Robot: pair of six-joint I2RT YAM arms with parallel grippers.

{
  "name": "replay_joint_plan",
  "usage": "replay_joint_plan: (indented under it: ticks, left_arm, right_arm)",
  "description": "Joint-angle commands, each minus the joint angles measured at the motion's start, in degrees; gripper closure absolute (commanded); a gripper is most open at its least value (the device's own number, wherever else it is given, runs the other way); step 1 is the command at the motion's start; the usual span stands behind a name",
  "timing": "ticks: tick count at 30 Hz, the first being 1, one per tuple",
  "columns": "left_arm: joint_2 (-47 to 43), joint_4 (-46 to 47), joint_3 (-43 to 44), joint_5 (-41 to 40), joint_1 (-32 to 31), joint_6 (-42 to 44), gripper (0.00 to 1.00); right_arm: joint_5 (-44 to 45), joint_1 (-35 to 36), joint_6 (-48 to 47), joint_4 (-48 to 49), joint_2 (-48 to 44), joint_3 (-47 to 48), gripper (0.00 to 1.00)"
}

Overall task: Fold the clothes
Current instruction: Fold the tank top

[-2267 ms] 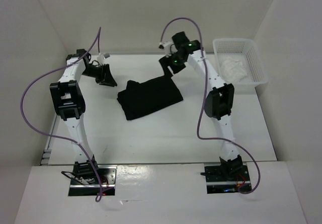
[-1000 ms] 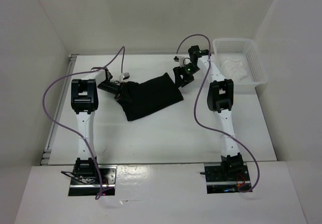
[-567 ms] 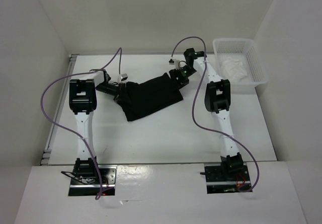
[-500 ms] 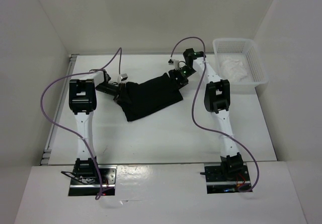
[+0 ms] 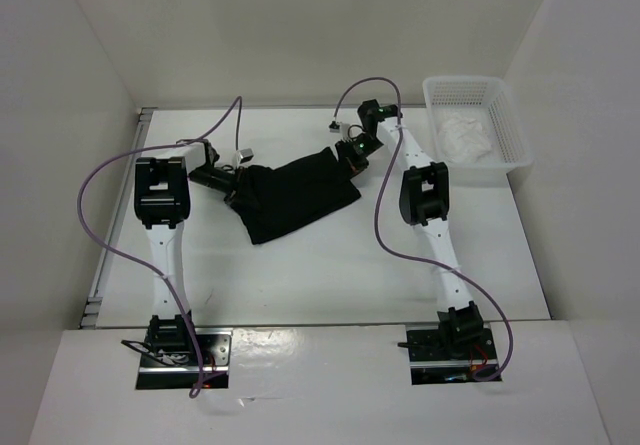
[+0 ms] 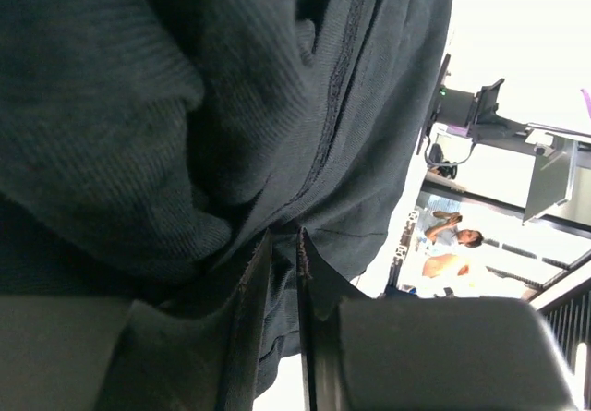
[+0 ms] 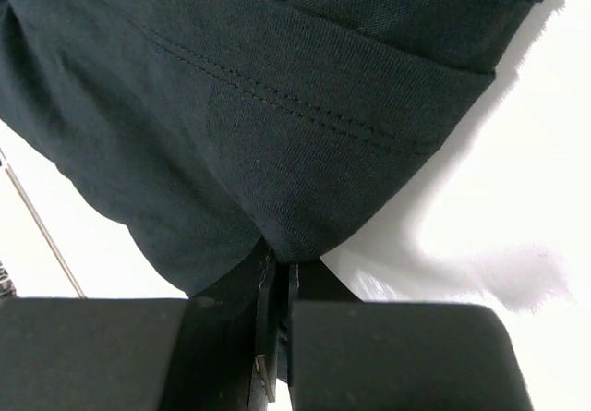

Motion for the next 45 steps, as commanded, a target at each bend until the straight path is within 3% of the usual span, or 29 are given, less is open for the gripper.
replay_joint_plan:
  ticks: [1,10,19,28,45]
  left_arm:
    - [-1.94,4.55,-1.16,-6.79,-0.83,0.95,0.75]
    - [2.62,2.88,3.5,-2.22,-1.97,1.65,0.83]
    - [5.87,0.07,6.31,0.15,-1.97,3.59,0.83]
    - [5.88,-0.98,6.84,0.68,-1.97,4.12,0.83]
    - [4.83,-2.03,6.84,1.21,-1.97,4.64,0.79]
  right_arm:
    - [7.25,1.35,-0.22,-1.67,-2.18,1.46,1.0]
    - [20.51,1.52,3.91,-0.36,-14.31,2.6,1.0]
    - [28.69,11.53,4.44,0.26,-22.57,1.9,1.0]
    - [33.88,22.78,4.44,1.85,-22.49,0.75,1.0]
    - [38.45,30.26,8.74,5.27,-16.7,4.45,0.99]
